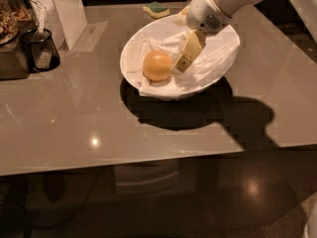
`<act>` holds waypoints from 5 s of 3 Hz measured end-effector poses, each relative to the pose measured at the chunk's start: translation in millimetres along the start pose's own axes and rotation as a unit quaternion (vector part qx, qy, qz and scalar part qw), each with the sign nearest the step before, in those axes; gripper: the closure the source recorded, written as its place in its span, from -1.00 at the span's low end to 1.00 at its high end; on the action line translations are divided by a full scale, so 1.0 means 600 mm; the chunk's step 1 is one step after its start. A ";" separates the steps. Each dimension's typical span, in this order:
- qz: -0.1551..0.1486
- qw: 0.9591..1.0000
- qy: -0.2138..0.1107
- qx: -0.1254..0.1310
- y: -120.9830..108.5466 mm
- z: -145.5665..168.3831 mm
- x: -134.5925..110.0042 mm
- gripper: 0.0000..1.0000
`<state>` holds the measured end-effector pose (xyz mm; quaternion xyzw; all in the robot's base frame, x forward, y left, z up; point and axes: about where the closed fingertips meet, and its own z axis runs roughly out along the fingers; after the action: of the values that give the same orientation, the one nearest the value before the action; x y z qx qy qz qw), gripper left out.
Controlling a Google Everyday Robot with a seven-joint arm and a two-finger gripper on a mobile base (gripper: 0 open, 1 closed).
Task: Pick orange from white bowl
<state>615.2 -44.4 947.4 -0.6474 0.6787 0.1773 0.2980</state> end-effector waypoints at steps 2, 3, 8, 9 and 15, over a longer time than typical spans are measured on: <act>0.022 0.999 -0.023 -0.025 -0.037 0.064 0.037 -0.58; 0.031 0.999 -0.030 -0.032 -0.046 0.083 0.049 -0.16; 0.044 0.995 -0.052 -0.077 -0.057 0.132 0.050 -1.00; 0.044 0.995 -0.052 -0.078 -0.058 0.132 0.051 -0.62; 0.033 0.984 -0.169 0.034 -0.036 -0.016 0.021 1.00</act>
Offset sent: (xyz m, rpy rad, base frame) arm 0.0440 0.0015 -0.0570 0.0780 0.0895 -0.0009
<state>634.7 -62.5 949.9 -0.5746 0.6455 0.2705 0.4243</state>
